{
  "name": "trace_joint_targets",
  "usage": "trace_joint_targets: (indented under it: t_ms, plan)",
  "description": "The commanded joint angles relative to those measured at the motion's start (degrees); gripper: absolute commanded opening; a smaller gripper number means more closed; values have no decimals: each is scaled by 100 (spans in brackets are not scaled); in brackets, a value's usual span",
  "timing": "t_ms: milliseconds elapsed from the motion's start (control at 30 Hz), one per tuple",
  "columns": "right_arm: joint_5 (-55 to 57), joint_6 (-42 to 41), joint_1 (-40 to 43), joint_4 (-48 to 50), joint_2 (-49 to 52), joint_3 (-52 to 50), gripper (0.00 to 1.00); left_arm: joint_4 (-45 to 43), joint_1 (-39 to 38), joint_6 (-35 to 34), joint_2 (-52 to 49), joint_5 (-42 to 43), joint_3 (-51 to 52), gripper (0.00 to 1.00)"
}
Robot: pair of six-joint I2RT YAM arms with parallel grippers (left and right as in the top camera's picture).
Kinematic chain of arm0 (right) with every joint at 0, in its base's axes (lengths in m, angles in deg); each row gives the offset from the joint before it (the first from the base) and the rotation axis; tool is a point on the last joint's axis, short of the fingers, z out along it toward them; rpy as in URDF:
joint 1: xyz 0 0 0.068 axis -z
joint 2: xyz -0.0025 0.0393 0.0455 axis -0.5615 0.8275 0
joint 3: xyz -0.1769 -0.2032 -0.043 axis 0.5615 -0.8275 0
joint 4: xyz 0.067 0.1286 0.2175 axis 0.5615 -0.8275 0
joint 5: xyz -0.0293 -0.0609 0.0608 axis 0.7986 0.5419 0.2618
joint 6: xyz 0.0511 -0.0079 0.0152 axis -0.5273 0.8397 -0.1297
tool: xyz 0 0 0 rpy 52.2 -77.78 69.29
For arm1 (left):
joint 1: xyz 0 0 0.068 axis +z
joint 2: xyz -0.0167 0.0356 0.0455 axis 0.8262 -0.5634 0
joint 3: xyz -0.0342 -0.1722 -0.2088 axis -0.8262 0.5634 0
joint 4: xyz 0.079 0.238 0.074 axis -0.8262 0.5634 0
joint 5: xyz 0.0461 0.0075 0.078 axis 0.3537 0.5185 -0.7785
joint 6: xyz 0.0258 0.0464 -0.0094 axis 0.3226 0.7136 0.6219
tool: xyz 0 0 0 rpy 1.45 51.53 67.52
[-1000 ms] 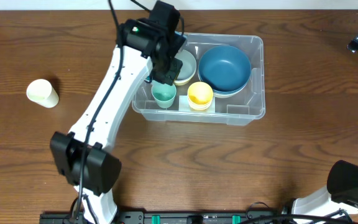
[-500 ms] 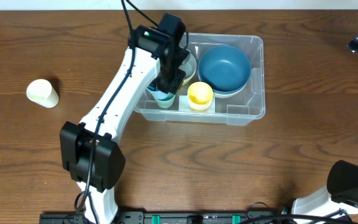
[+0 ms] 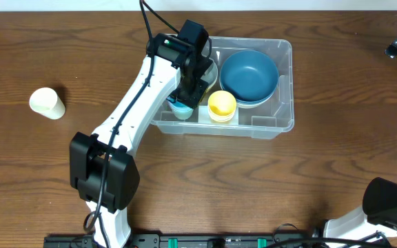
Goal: Pack container
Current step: 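Release the green cup and withdraw the left gripper left, then grasp the light blue cup with the left gripper and lift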
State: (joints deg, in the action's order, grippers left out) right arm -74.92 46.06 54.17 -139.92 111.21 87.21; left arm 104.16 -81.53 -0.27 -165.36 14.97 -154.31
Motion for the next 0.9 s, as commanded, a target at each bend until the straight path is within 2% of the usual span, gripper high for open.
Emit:
trace_joint_targets:
  t_ms: [0, 267, 467, 633, 867]
  plan:
    - [33, -76, 24, -4, 15, -11, 99, -55, 2, -31, -22, -15, 0, 62]
    - [33, -76, 24, -4, 15, -11, 99, 109, 149, -42, 243, -74, -472, 64]
    - [33, -76, 24, -4, 15, -11, 99, 262, 673, -234, 1082, -389, -612, 70]
    - [33, -76, 24, -4, 15, -11, 99, 380, 1725, -590, 1587, -570, -612, 74]
    - [33, -76, 24, -4, 15, -11, 99, 326, 3486, -1213, 1377, -568, -518, 74]
